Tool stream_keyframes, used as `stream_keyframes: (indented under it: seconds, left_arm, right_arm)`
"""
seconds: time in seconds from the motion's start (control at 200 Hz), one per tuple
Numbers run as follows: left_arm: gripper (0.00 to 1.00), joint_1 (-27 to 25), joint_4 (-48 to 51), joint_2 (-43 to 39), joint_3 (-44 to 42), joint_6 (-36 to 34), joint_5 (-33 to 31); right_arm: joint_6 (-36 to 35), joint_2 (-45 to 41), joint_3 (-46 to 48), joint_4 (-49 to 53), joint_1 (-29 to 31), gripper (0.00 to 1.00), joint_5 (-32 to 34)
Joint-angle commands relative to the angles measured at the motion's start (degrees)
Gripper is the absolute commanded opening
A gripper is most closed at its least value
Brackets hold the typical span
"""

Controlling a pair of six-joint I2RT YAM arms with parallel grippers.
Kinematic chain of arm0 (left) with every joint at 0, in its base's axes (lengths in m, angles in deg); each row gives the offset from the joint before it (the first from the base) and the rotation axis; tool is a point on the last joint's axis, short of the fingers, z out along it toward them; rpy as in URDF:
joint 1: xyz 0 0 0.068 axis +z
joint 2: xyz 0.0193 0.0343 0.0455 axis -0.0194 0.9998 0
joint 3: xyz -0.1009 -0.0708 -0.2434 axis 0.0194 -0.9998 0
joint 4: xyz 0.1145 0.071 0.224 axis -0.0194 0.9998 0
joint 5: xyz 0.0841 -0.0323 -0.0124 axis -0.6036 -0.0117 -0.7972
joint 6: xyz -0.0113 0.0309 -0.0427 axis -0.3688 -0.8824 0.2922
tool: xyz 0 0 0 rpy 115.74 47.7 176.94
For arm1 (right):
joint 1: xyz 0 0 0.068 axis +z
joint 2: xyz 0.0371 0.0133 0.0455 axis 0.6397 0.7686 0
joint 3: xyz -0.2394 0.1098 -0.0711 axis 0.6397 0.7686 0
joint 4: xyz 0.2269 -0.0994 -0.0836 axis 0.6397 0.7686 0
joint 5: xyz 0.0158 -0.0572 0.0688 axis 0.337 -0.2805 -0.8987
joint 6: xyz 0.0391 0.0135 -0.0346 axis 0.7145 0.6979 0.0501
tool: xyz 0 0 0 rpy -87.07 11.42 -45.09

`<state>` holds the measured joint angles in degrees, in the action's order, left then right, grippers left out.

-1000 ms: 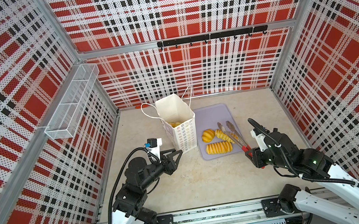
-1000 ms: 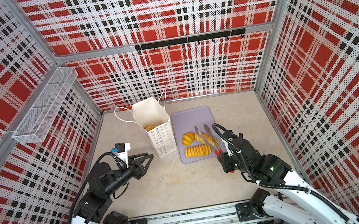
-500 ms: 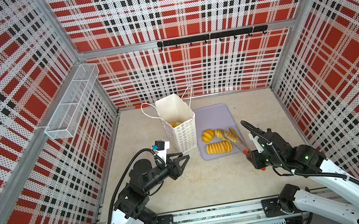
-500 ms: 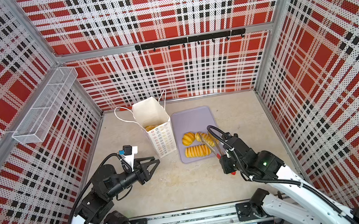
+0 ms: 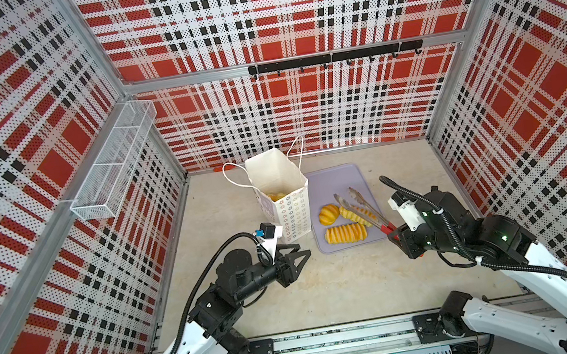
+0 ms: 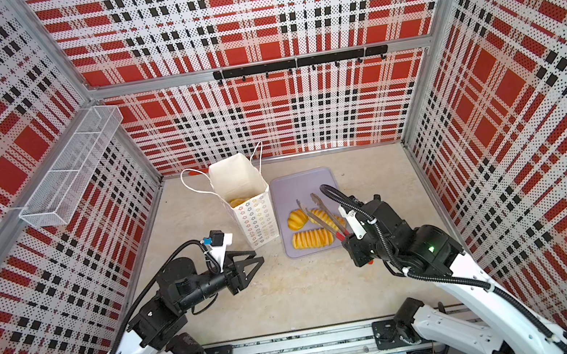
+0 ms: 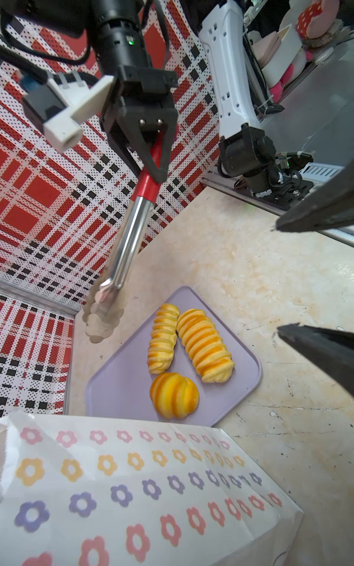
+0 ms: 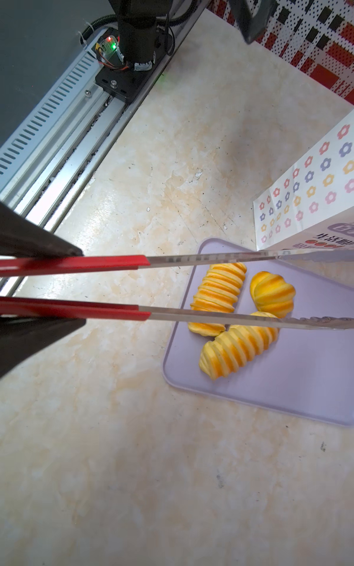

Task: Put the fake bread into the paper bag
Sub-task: 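Move the open tongs over the farthest striped roll on the tray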

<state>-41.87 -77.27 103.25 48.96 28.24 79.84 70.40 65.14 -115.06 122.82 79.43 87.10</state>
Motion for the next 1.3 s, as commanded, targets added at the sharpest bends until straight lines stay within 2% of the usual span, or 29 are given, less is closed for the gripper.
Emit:
stream_keyframes:
  seconds: [0.0, 0.291, 0.466, 0.601, 0.947, 1.293]
  left_arm:
    - [0.54, -0.5, -1.9, -0.7, -0.7, -2.4, -0.9]
    - [0.54, -0.7, -1.7, -2.6, -1.1, -2.5, -1.9]
    - [0.54, -1.0, -1.4, -3.4, -1.2, -2.6, -3.0]
    - [0.54, -1.0, -1.3, -3.0, -1.2, -2.7, -3.4]
    - [0.54, -1.4, -1.9, 0.8, -1.2, -3.1, -0.6]
    - [0.54, -5.4, -0.9, 0.8, -1.1, -3.1, -4.8]
  right_arm:
    - [-4.9, 0.9, -3.7, 1.2, 0.4, 0.32, 3.6]
    - [-13.2, 6.7, -7.6, 3.6, 0.0, 0.31, 12.9]
    - [-18.5, 7.9, -6.2, 2.5, -1.6, 0.31, 12.5]
    - [-21.7, 8.8, -2.0, 2.4, -1.7, 0.3, 15.1]
    - [-21.8, 10.9, -0.4, -0.3, -1.6, 0.3, 12.5]
    - [-21.4, 14.9, 0.8, -2.3, -1.7, 0.3, 13.0]
